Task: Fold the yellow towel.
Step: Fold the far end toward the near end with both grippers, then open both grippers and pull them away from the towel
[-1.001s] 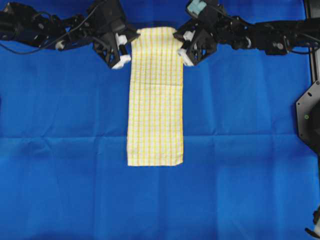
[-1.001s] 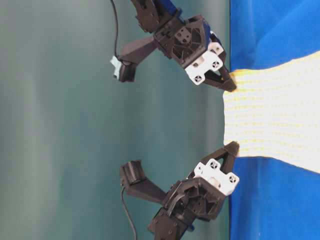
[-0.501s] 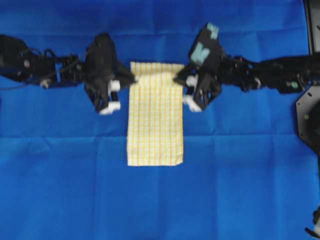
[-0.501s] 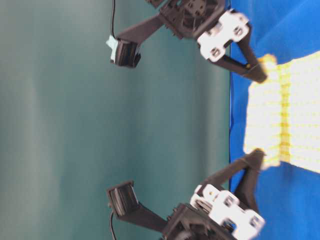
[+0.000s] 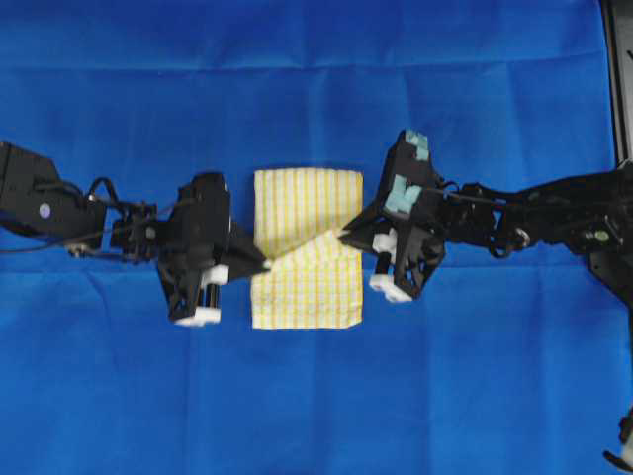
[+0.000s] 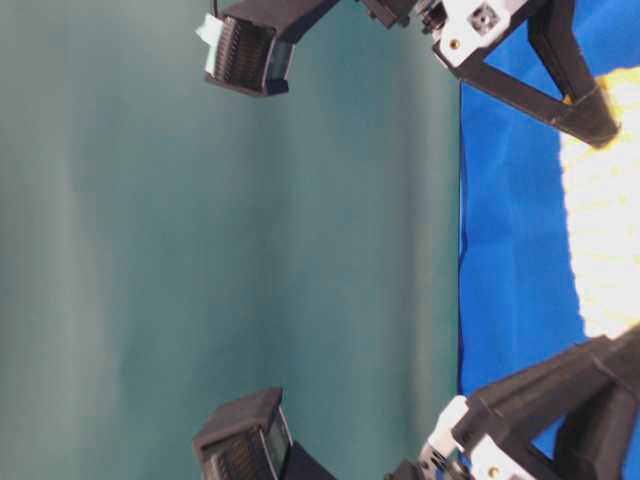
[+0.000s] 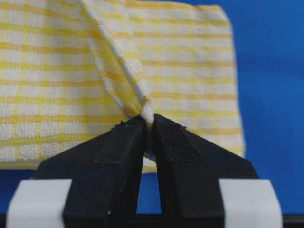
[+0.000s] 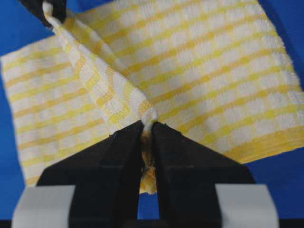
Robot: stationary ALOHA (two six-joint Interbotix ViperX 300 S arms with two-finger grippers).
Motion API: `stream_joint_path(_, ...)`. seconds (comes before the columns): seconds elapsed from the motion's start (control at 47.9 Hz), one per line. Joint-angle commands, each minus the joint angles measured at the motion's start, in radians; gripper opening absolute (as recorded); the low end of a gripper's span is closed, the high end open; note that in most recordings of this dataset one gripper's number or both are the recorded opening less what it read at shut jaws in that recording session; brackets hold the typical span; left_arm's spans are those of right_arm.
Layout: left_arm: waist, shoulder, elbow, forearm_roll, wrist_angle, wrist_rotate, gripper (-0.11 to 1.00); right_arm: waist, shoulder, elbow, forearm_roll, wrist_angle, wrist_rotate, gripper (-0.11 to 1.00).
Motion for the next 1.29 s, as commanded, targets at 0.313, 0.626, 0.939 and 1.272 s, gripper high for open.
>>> stream_joint_path(0.313, -0.044, -0.009, -0.018, -0.002, 0.029, -0.006, 0.05, 0.078, 0.009, -0.034, 0.037, -0.017, 0.0, 0.07)
stream_joint_path(0.626, -0.051, 0.034, -0.051, -0.002, 0.028, -0.008, 0.05, 0.11, 0.052, -0.063, 0.037, -0.017, 0.0, 0.07)
stream_joint_path(0.939, -0.064, 0.031, -0.055, -0.002, 0.029, -0.006, 0.29, 0.127, 0.049, -0.071, 0.037, -0.02, -0.002, 0.39)
stream_joint_path(1.272, -0.066, -0.209, -0.014, 0.0, 0.222, 0.005, 0.59, 0.127, -0.153, 0.025, 0.017, -0.02, -0.055, 0.73)
